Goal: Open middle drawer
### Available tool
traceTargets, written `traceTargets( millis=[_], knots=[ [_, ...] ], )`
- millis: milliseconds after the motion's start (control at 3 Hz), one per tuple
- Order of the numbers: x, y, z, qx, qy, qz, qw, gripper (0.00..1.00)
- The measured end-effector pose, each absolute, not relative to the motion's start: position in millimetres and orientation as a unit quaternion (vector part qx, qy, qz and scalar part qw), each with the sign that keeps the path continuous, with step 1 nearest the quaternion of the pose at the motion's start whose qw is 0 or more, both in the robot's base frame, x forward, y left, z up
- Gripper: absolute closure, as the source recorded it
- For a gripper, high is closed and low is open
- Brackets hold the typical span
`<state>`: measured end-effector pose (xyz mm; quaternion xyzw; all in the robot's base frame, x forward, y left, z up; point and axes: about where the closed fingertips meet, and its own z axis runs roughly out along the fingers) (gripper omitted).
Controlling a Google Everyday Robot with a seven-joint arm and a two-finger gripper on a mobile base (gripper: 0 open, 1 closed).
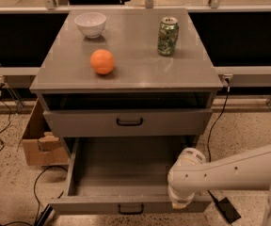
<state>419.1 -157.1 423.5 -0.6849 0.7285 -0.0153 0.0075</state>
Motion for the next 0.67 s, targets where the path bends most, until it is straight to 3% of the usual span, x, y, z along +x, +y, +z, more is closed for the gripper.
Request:
traceTargets(
  millis=[667],
  knots=[
    [402, -158, 428, -0.684, 0.729, -0.019, 0.007, 1.0]
  ],
)
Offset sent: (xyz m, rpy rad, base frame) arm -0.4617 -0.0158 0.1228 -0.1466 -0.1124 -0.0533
